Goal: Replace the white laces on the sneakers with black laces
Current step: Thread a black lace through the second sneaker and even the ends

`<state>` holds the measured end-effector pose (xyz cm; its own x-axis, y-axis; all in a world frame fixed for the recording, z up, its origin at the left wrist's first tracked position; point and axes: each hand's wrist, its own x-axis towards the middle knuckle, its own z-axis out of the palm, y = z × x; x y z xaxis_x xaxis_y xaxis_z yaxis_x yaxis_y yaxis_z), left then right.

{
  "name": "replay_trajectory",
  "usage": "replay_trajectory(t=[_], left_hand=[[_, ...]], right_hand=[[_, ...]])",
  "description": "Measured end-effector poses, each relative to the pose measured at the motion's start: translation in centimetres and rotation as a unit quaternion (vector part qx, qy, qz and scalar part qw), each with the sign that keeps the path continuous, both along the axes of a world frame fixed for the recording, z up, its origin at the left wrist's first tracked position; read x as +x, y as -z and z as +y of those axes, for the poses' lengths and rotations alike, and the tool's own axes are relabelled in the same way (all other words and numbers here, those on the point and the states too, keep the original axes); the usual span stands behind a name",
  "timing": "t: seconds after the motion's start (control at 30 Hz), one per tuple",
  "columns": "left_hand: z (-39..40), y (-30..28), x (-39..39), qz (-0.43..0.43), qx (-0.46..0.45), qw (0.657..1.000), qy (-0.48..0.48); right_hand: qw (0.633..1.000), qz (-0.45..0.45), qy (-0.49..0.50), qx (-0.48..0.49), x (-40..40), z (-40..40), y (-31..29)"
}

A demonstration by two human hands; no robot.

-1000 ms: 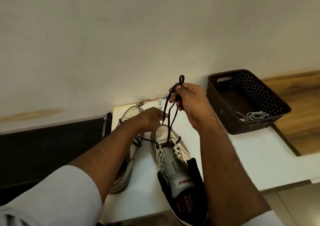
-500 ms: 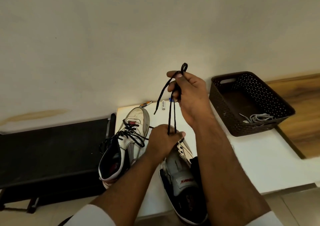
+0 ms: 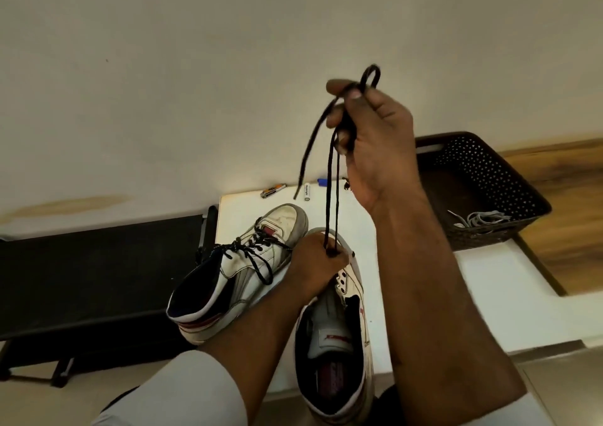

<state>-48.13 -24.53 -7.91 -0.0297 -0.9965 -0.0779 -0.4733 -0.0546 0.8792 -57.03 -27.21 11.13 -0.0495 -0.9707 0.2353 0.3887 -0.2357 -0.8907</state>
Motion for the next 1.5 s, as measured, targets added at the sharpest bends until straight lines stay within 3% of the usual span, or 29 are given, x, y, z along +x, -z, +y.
replay_trajectory(t=[0.07, 0.13, 0.2, 0.33, 0.43, 0.53, 0.6, 0.67, 0.8, 0.83, 0.97, 1.23, 1.4, 1.43, 1.5], left_hand=[[0.1, -1.4, 0.4, -0.019, 0.02, 0.999, 0.041], [-0.3, -3.3, 1.5, -0.156, 0.018, 0.982, 0.104], [-1.2, -5.8, 3.8, -0.324, 0.056, 0.933, 0.145], [-3.4, -8.7, 7.2, -0.462, 0.178, 0.844, 0.206], [-4.8, -8.4, 6.7, -0.457, 0.231, 0.833, 0.211], [-6.5, -7.9, 6.5, -0.35, 0.252, 0.886, 0.169], [-7.3, -7.9, 6.4, -0.264, 0.222, 0.926, 0.151], [-7.9, -7.3, 6.4, -0.239, 0.153, 0.943, 0.171], [-8.0, -4.4, 6.4, -0.384, -0.042, 0.893, 0.231], [-7.9, -3.7, 6.5, -0.384, -0.072, 0.892, 0.229], [-8.1, -3.1, 6.0, -0.237, 0.006, 0.953, 0.186], [-10.3, -4.9, 6.0, -0.272, 0.098, 0.928, 0.235], [-11.5, -5.7, 3.3, -0.444, 0.026, 0.861, 0.246], [-11.8, -5.5, 3.1, -0.447, 0.037, 0.859, 0.247], [-11.7, -5.6, 3.1, -0.391, 0.04, 0.889, 0.234]], right_hand=[[0.998, 0.043, 0.033, 0.039, -0.1, -0.5, 2.2], [0.99, 0.095, 0.058, 0.082, -0.3, -0.7, 4.6], [0.982, 0.124, 0.074, 0.122, -0.4, -0.7, 6.3], [0.974, 0.142, 0.089, 0.152, -0.1, -0.6, 7.3], [0.971, 0.161, 0.078, 0.158, 0.6, -0.4, 7.4], [0.968, 0.177, 0.079, 0.161, 0.7, -0.3, 7.9], [0.966, 0.186, 0.081, 0.161, 0.7, -0.4, 8.4], [0.964, 0.195, 0.08, 0.164, 0.8, -0.6, 8.8], [0.962, 0.193, 0.082, 0.173, 0.9, -0.9, 9.2], [0.964, 0.184, 0.087, 0.172, 0.9, -1.0, 9.2], [0.964, 0.178, 0.092, 0.174, 0.8, -1.1, 9.4], [0.958, 0.193, 0.101, 0.186, 0.9, -1.4, 10.1], [0.961, 0.185, 0.117, 0.171, 0.3, -1.9, 10.0], [0.96, 0.187, 0.12, 0.168, 0.1, -1.9, 9.9], [0.96, 0.189, 0.131, 0.16, -0.4, -1.9, 9.5]])
